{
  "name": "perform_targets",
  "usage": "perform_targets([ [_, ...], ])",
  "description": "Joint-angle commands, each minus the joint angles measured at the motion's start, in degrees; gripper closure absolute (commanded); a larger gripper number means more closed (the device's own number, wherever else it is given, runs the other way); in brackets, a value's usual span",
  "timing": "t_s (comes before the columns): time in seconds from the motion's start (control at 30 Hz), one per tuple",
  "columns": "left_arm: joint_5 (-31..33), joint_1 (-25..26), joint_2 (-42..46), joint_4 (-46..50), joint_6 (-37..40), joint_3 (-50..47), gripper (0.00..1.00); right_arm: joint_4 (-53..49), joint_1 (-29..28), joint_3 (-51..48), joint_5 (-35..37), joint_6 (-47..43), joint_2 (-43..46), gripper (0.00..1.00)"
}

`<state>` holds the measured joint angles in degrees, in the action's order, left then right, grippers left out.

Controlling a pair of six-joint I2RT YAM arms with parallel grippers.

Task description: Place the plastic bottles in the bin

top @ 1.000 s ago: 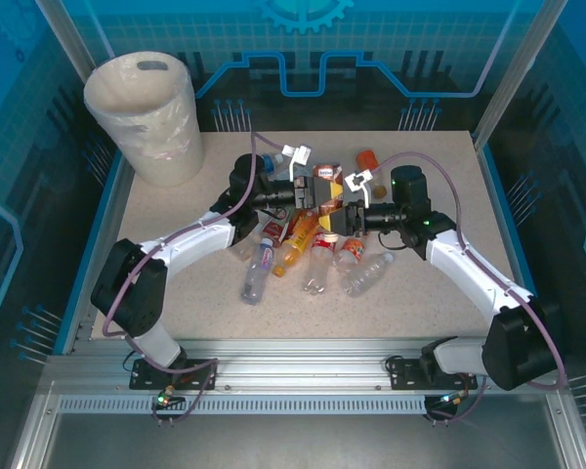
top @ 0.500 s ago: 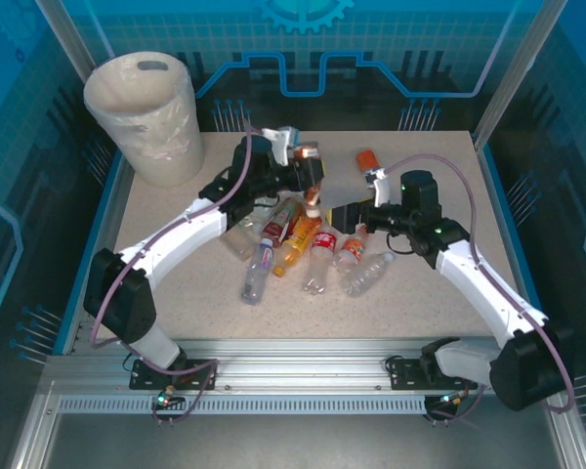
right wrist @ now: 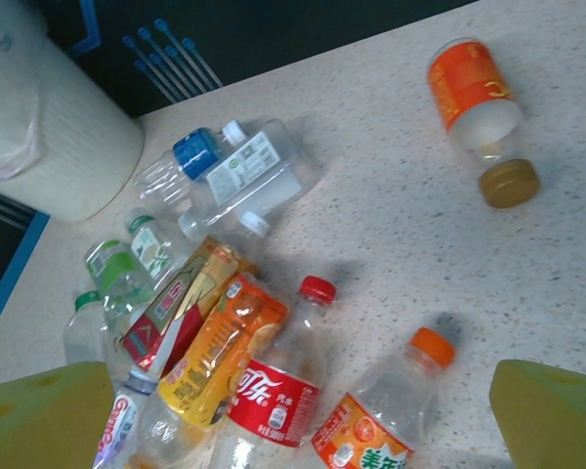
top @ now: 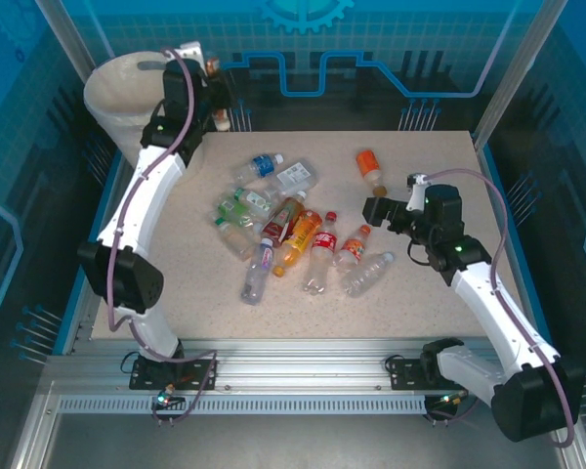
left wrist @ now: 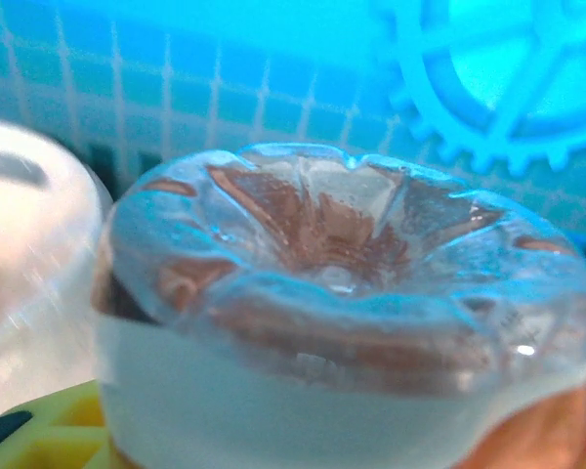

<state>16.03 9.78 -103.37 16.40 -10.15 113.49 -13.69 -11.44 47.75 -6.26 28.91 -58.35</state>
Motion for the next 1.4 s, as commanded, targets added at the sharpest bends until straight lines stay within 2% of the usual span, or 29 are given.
perform_targets([
  [0.0,5.48,-2.11,-4.75,-3.57,7.49,6.57,0.48,-1.28,0.74,-0.88,2.61,1.52,2.21,0.00],
  [0.17,9.39,-6.06,-11.75,-7.14,9.75,17.26,0.48,-3.28,1.04,-2.02,3.79,0.31,4.58,0.00],
  [0.4,12.26,-11.59,-14.36,-14.38,11.21,18.17,0.46,-4.32,1.41,-4.40,5.18,-0.26,6.84,0.00],
  [0.5,8.90,-14.63,-15.80,-12.13,6.97,18.33,0.45,-4.41,1.51,-4.83,5.45,0.01,7.11,0.00],
  [0.67,-6.55,-19.95,-20.28,-3.68,-3.34,22.69,0.42,-4.97,1.66,-4.42,5.56,0.12,7.02,0.00],
  [0.77,-15.76,-22.25,-24.22,1.75,-7.62,28.66,0.41,-5.71,1.69,-3.86,5.38,-0.08,6.97,0.00],
  [0.87,-22.07,-23.39,-26.50,4.83,-9.49,32.16,0.41,-6.20,1.64,-3.80,5.07,-0.17,7.02,0.00],
  [1.1,-29.04,-23.40,-25.10,9.77,-9.07,30.64,0.43,-6.58,1.68,-3.16,4.64,-0.84,6.60,0.00],
  [1.37,-30.66,-22.99,-13.06,5.12,-11.59,13.48,0.45,-7.51,1.73,-2.49,3.76,-1.97,6.32,0.00],
])
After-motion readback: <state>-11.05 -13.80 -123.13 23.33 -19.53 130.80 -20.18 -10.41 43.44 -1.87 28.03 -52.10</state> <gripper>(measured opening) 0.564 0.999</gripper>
